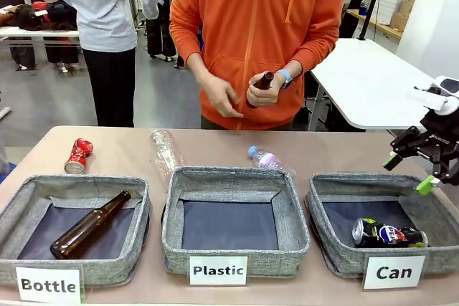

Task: Sort the can waste into the basket.
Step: Pick up the can waste from the table and place it in the right Fabric basket.

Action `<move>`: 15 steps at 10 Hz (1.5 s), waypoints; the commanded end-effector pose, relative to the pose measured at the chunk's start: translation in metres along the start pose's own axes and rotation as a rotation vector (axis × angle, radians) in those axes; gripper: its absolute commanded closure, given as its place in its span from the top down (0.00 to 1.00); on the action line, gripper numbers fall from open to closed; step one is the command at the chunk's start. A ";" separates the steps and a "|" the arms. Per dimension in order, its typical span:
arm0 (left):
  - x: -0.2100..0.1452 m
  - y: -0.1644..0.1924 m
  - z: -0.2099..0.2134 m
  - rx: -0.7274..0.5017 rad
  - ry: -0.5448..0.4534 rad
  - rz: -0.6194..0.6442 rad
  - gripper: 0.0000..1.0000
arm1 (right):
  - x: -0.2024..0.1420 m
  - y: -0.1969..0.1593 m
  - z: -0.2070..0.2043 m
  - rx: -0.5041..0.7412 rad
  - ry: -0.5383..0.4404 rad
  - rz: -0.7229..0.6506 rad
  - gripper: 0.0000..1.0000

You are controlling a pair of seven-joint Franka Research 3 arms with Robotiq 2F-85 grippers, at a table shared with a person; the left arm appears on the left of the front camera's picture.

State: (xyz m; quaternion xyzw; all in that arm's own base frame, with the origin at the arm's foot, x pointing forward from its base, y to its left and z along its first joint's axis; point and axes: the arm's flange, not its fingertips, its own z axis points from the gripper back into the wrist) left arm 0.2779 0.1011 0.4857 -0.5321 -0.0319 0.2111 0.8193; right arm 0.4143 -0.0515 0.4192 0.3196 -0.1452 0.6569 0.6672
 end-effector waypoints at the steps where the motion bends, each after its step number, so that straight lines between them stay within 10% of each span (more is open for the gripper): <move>1: 0.000 0.002 0.000 -0.007 -0.004 -0.018 1.00 | -0.001 -0.008 0.011 0.013 -0.130 -0.083 1.00; 3: 0.000 0.002 0.000 -0.007 -0.004 -0.018 1.00 | -0.008 -0.011 0.020 0.137 -0.276 -0.210 1.00; 5: 0.000 0.002 0.000 -0.007 -0.004 -0.018 1.00 | -0.013 -0.017 0.047 0.274 -0.824 -0.590 1.00; 8: 0.000 0.002 0.000 -0.007 -0.004 -0.018 1.00 | -0.041 -0.048 0.062 0.233 -1.219 -1.046 1.00; 10: 0.000 0.002 0.000 -0.007 -0.004 -0.018 1.00 | -0.047 -0.056 0.060 -0.029 -1.189 -1.109 1.00; 11: 0.000 0.002 0.000 -0.007 -0.004 -0.018 1.00 | -0.062 -0.047 0.062 0.245 -0.812 -0.794 1.00; 15: 0.000 0.002 0.000 -0.007 -0.004 -0.018 1.00 | -0.062 -0.047 0.062 0.245 -0.812 -0.794 1.00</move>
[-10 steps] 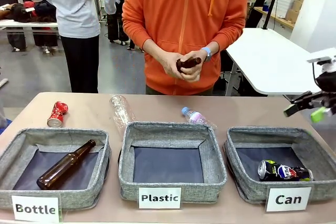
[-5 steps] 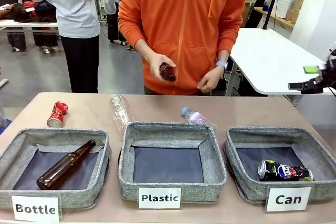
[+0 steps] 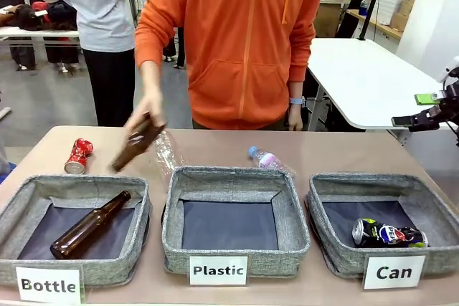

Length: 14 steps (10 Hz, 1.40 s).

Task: Sort the can waste into the basket.
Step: Pick up the can waste from the table and place it in the right Fabric basket.

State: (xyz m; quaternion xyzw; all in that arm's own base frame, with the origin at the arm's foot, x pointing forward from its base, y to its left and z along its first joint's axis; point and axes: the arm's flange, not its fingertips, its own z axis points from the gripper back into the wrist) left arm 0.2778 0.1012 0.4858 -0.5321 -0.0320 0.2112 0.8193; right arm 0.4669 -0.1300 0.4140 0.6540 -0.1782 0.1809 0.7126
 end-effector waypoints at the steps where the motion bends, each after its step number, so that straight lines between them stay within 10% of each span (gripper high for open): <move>1: 0.000 0.002 0.000 -0.007 -0.004 -0.018 1.00 | 0.002 0.002 0.005 0.000 0.012 0.024 1.00; 3: 0.000 0.000 0.000 0.000 0.000 0.000 1.00 | 0.002 0.002 0.005 0.000 0.012 0.024 1.00; 7: -0.031 -0.016 0.138 0.061 -0.422 -0.042 1.00 | 0.002 0.002 0.005 0.000 0.012 0.024 1.00; 14: -0.006 -0.013 0.104 0.033 -0.239 -0.076 1.00 | 0.002 0.002 0.005 0.000 0.012 0.024 1.00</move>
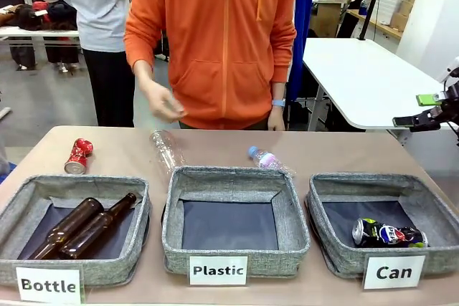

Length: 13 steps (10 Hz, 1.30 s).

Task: Sort the can waste into the basket.
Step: Pick up the can waste from the table and place it in the right Fabric basket.

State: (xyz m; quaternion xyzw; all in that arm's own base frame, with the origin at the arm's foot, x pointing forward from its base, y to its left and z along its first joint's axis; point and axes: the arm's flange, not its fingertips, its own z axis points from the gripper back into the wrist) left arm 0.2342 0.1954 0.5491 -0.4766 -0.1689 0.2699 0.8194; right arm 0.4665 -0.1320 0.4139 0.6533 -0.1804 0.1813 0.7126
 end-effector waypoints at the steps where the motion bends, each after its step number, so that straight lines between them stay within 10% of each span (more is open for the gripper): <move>1: 0.004 -0.002 -0.059 -0.003 0.226 -0.033 1.00 | 0.002 0.002 0.003 0.002 0.014 0.020 1.00; 4: -0.004 0.018 -0.181 0.045 0.539 0.000 1.00 | 0.002 0.002 0.003 0.002 0.014 0.020 1.00; 13: -0.019 0.020 -0.201 0.029 0.546 0.007 1.00 | 0.002 0.002 0.003 0.002 0.014 0.020 1.00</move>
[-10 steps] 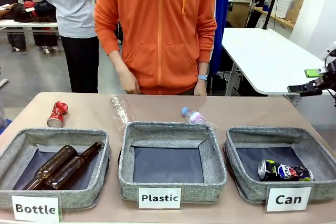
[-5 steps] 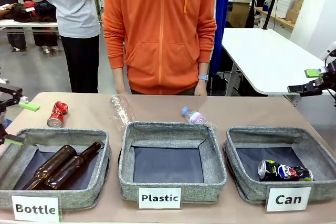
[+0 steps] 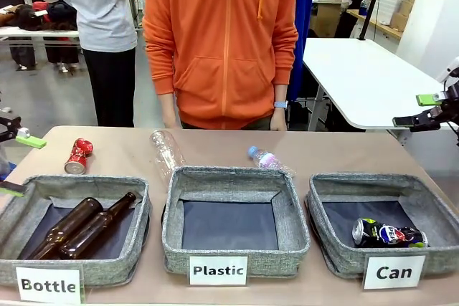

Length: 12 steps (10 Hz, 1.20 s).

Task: Sort the can waste into the basket.
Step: Pick up the can waste from the table and place it in the right Fabric basket.

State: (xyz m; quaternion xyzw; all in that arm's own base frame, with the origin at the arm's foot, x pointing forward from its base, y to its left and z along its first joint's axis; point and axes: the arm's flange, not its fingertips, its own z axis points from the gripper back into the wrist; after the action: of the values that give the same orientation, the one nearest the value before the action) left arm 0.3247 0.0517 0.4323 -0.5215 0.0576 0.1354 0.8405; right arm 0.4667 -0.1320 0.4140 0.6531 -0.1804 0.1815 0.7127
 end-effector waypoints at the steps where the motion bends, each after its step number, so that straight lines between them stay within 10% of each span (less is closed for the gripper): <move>1: 0.000 0.000 0.000 0.000 0.000 0.000 1.00 | 0.002 0.002 0.003 0.002 0.014 0.019 1.00; 8: 0.130 -0.089 -0.017 1.227 0.027 -0.135 1.00 | 0.002 0.002 0.003 0.002 0.014 0.019 1.00; 10: 0.144 -0.099 -0.021 1.195 -0.218 -0.286 1.00 | 0.002 0.002 0.003 0.002 0.014 0.019 1.00; 11: 0.138 -0.089 -0.025 1.164 0.016 -0.161 1.00 | 0.002 0.002 0.003 0.002 0.014 0.019 1.00; 12: 0.138 -0.089 -0.025 1.164 0.016 -0.161 1.00 | 0.002 0.002 0.003 0.002 0.014 0.019 1.00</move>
State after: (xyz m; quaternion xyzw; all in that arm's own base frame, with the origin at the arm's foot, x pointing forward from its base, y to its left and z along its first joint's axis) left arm 0.4937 0.0109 0.4652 0.0514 0.0591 0.0007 0.9969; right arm 0.4670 -0.1323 0.4141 0.6529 -0.1807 0.1817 0.7128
